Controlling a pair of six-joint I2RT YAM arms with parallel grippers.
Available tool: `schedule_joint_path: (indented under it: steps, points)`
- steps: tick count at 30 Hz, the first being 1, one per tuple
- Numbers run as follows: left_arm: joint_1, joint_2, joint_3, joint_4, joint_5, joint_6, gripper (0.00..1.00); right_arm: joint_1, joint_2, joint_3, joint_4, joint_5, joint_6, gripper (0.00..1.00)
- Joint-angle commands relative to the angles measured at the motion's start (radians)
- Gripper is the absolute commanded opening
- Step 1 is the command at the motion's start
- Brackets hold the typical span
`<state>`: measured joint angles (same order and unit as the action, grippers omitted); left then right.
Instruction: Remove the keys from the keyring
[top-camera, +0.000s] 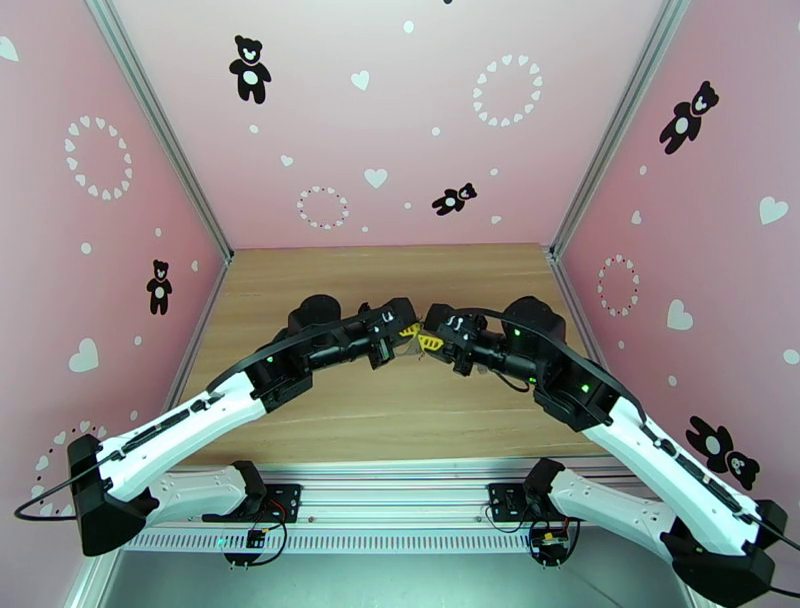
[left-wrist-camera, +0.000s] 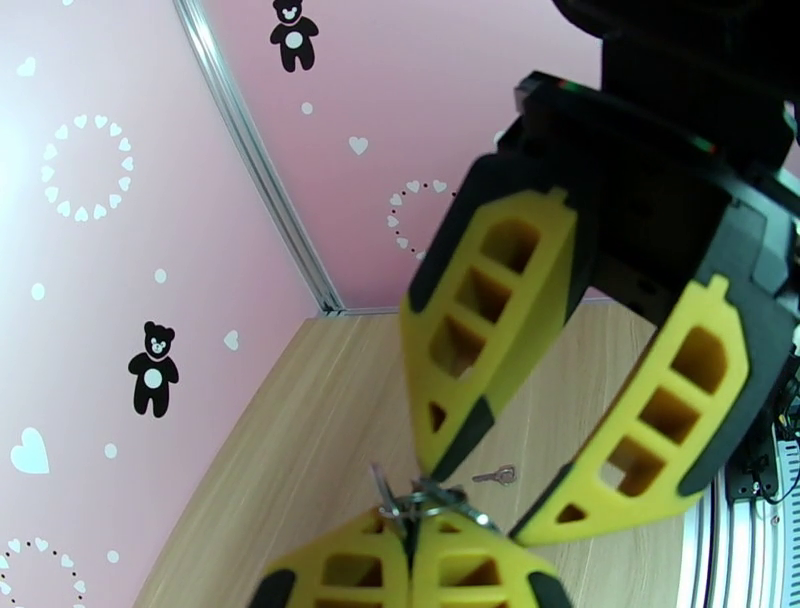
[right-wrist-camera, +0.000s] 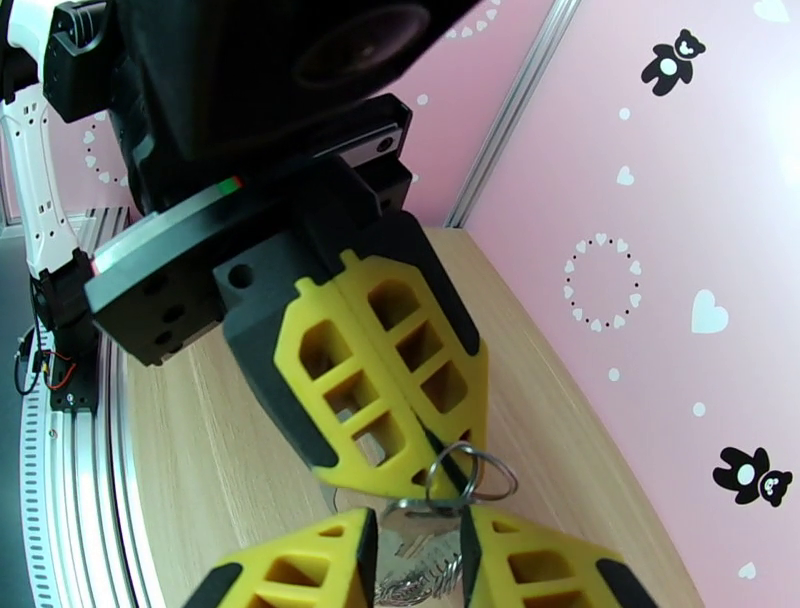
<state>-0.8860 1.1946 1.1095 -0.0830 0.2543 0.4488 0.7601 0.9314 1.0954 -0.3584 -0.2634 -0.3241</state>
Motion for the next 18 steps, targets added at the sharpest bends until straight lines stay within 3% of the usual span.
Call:
schedule_joint_path:
  steps: [1,18]
  points:
    - [-0.006,0.012,0.039,-0.010,0.022,0.021,0.00,0.007,0.003,0.040,0.039,0.056,0.008,0.25]
    - [-0.011,0.017,0.058,-0.008,0.025,0.034,0.00,0.007,0.014,0.050,0.002,0.054,0.041,0.18]
